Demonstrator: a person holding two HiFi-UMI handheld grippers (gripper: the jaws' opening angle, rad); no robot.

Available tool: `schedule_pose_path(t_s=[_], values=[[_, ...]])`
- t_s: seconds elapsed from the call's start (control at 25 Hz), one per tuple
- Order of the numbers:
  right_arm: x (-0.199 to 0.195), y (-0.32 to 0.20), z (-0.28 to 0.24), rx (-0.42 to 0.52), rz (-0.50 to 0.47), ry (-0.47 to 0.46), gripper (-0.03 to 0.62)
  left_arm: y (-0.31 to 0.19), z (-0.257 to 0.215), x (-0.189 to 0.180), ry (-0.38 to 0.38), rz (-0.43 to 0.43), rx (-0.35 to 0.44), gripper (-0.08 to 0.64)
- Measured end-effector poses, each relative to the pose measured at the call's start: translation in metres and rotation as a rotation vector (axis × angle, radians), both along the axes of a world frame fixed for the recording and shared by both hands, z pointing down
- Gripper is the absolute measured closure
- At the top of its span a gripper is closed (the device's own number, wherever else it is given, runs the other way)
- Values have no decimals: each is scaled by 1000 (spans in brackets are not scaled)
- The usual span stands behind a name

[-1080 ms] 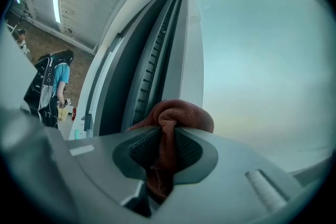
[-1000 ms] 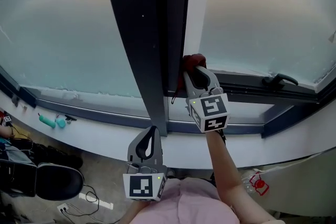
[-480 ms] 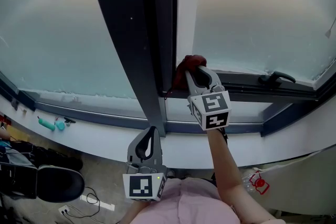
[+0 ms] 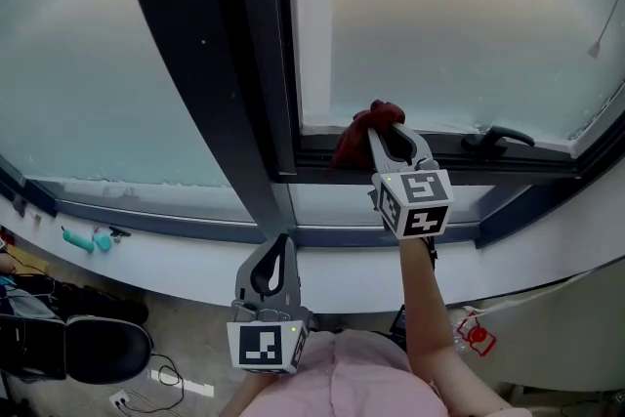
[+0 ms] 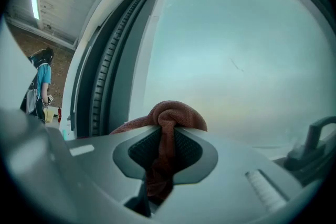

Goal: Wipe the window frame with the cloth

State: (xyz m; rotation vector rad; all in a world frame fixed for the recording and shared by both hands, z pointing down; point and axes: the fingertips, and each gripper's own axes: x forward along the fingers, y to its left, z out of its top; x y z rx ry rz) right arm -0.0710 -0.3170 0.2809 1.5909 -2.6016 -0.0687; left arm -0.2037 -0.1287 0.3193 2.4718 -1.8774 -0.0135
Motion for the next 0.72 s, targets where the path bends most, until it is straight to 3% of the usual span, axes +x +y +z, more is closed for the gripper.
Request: schedule_pose_path(t_s=[0.72], values=[[184,-3,4,-25,330,-69,523,-9,0,35,-1,50,1,563]])
